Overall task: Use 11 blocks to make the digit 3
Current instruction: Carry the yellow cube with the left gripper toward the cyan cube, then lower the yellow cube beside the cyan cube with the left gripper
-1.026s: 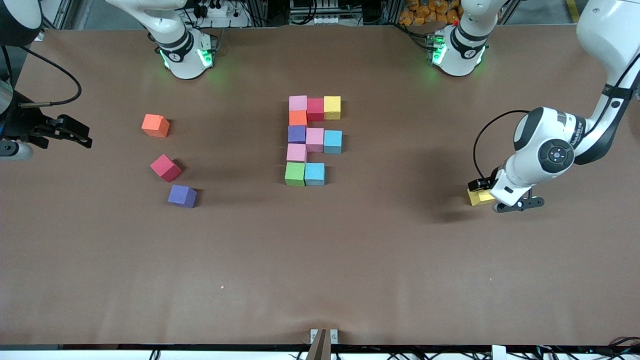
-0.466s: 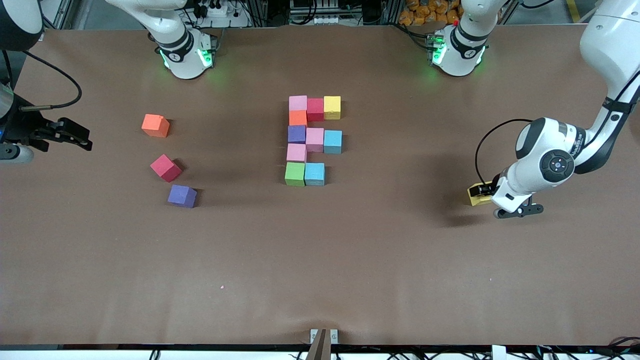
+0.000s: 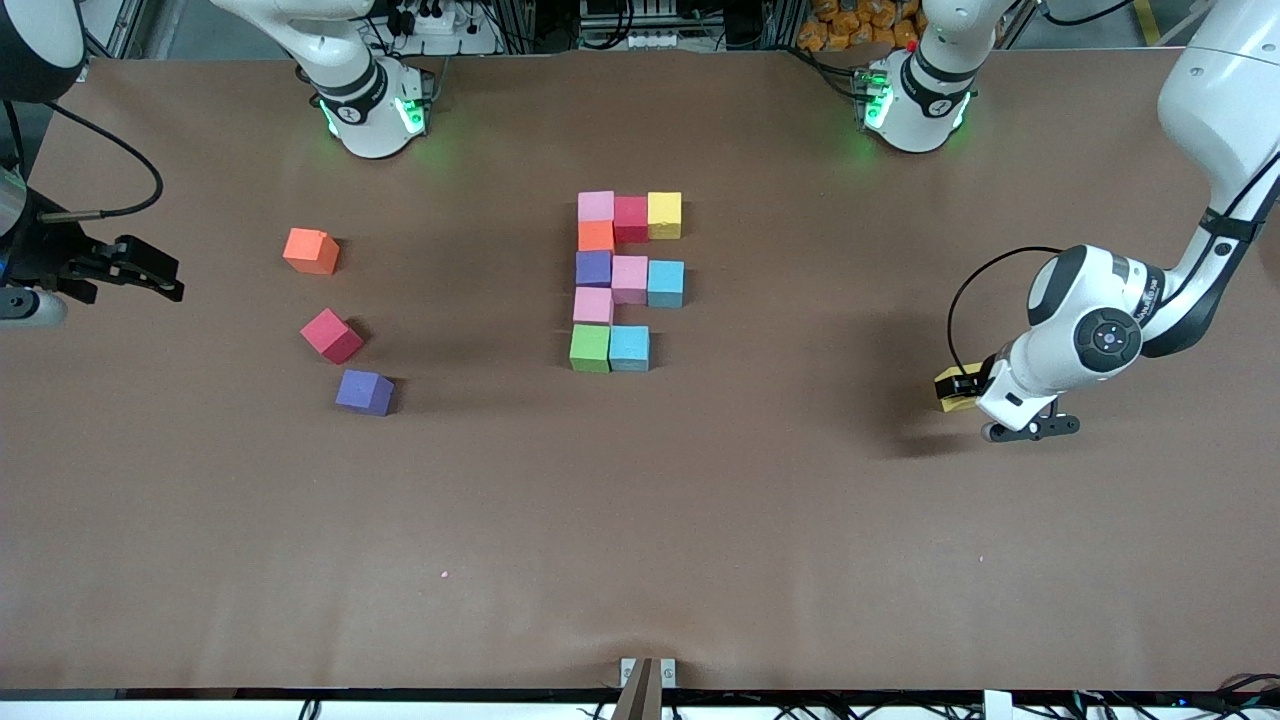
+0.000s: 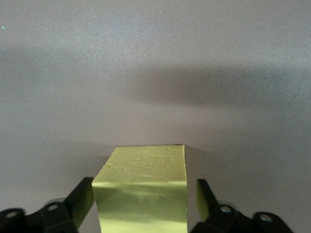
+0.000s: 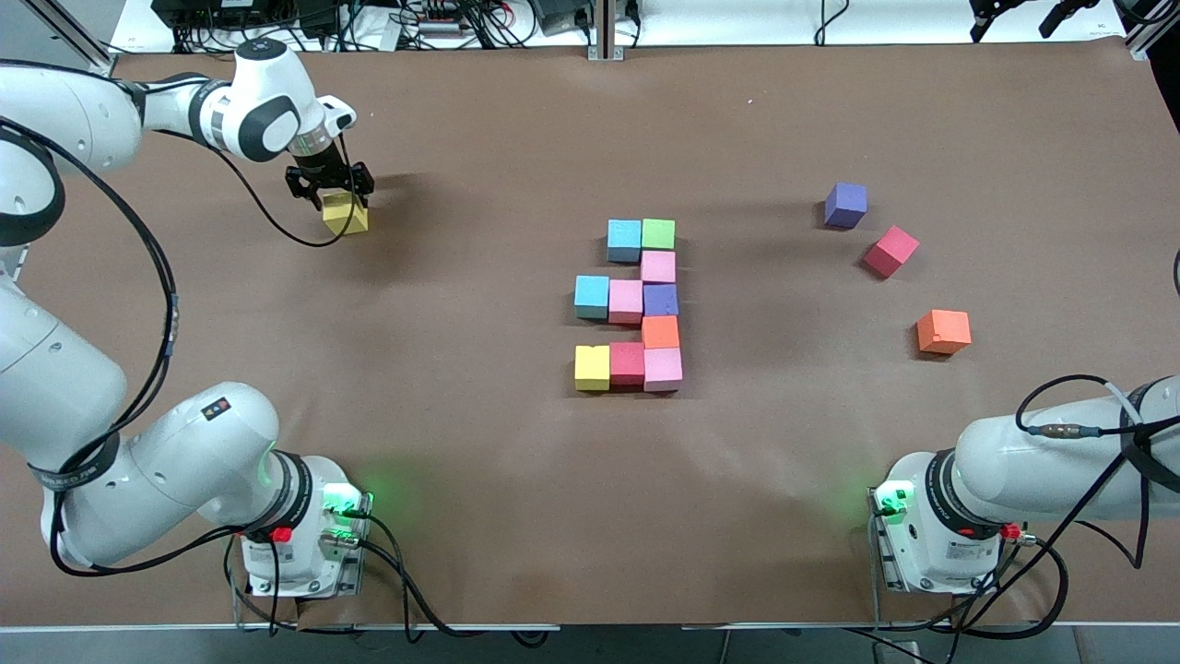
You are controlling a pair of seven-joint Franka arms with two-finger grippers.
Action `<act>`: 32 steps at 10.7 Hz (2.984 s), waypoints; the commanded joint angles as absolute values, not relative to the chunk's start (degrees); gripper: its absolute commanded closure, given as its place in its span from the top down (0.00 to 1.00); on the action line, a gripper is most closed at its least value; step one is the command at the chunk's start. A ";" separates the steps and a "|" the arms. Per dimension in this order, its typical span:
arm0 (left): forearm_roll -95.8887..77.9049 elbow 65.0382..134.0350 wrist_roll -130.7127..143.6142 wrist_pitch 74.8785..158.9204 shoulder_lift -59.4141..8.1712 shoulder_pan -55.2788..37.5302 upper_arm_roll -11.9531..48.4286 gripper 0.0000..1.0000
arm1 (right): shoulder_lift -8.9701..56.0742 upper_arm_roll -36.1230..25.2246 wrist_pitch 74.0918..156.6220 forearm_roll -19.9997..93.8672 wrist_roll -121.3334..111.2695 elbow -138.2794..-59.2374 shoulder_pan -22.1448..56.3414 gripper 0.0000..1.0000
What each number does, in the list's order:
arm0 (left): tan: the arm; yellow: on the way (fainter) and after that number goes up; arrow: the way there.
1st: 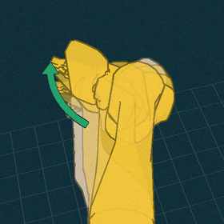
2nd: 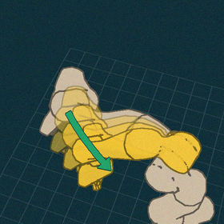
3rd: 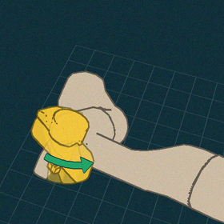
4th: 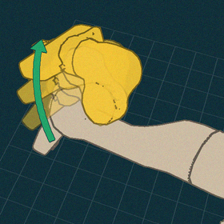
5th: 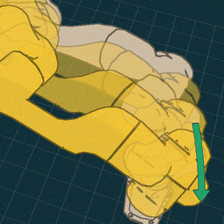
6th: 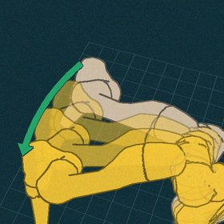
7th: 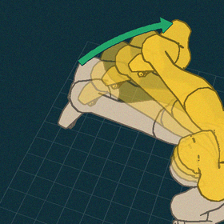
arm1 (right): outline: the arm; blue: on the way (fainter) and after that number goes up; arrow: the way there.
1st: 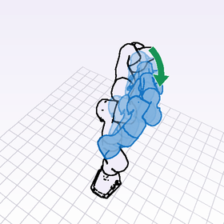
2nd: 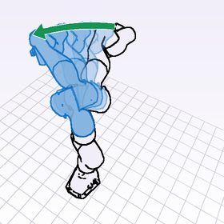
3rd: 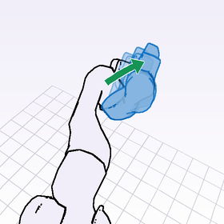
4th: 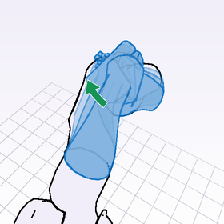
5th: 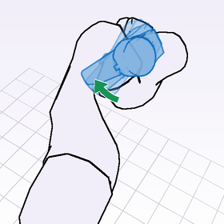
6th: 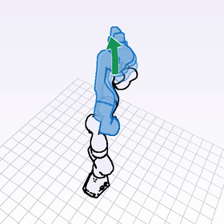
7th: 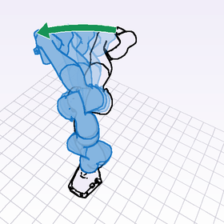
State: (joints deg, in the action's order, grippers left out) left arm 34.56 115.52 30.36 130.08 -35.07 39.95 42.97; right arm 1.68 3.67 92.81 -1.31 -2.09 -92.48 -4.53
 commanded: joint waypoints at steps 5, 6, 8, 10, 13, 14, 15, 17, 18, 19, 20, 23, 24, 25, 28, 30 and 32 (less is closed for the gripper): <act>35.34 114.44 43.27 129.91 -34.64 36.59 43.59 0.27 | 1.85 3.52 92.55 -1.32 -3.78 -91.76 -5.71 1.00; 35.07 113.48 47.25 128.95 -34.37 34.39 43.85 0.26 | 1.93 3.60 92.55 -1.32 -3.69 -91.76 -5.63 1.00; 27.65 108.05 53.32 124.22 -34.54 27.98 43.77 0.24 | 1.93 3.69 92.72 -1.23 -3.69 -91.93 -5.71 1.00; 21.73 103.38 60.52 120.95 -35.15 21.74 43.60 0.23 | 1.93 3.69 92.81 -1.23 -3.78 -92.11 -5.28 1.00; 21.01 102.22 80.70 121.29 -36.46 14.88 43.59 0.22 | 2.11 3.78 94.21 -1.06 -3.69 -92.37 -5.01 1.00; 21.01 99.95 88.34 121.55 -38.30 12.33 43.59 0.22 | 2.46 3.87 94.65 -1.05 -3.69 -92.46 -5.01 1.00; 20.92 97.93 94.77 121.55 -39.71 9.52 43.59 0.22 | 2.55 3.87 94.92 -1.05 -3.69 -92.46 -5.10 1.00; 19.95 96.77 104.63 121.99 -40.43 4.77 43.51 0.21 | 2.46 3.87 94.75 -0.88 -3.69 -92.37 -5.27 1.00; 18.82 95.72 111.64 122.78 -40.52 2.83 43.42 0.21 | 2.46 3.87 94.57 -0.88 -3.69 -92.37 -5.27 1.00; 19.07 95.54 118.67 122.96 -40.43 1.42 43.33 0.21 | 2.46 3.87 94.66 -0.88 -3.69 -92.46 -5.27 1.00; 19.16 95.36 122.48 122.96 -40.43 -0.07 43.33 0.21 | 2.55 3.87 94.75 -0.88 -3.69 -92.63 -5.27 1.00; 19.50 95.62 130.31 126.55 -40.60 -3.41 42.81 0.20 | 2.46 3.69 94.83 2.70 -3.78 -92.55 -5.71 1.00; 19.51 95.62 132.08 127.00 -40.69 -5.78 40.19 0.20 | 2.63 3.60 95.36 2.81 -3.78 -92.55 -5.63 1.00; 19.60 95.62 134.10 128.83 -40.78 -8.32 37.99 0.20 | 2.81 3.52 95.71 2.38 -3.78 -92.64 -5.63 1.00; 19.60 95.62 139.56 133.06 -42.01 -13.44 33.49 0.20 | 2.90 3.52 95.36 2.11 -3.78 -92.64 -5.28 1.00; 19.51 95.62 139.66 133.50 -42.10 -14.15 32.87 0.20 | 2.90 3.95 95.19 2.11 -3.43 -92.72 -4.84 1.00; 19.51 95.62 139.66 133.51 -42.45 -14.33 32.87 0.20 | 3.25 3.96 95.45 1.67 -3.69 -92.99 -4.22 1.00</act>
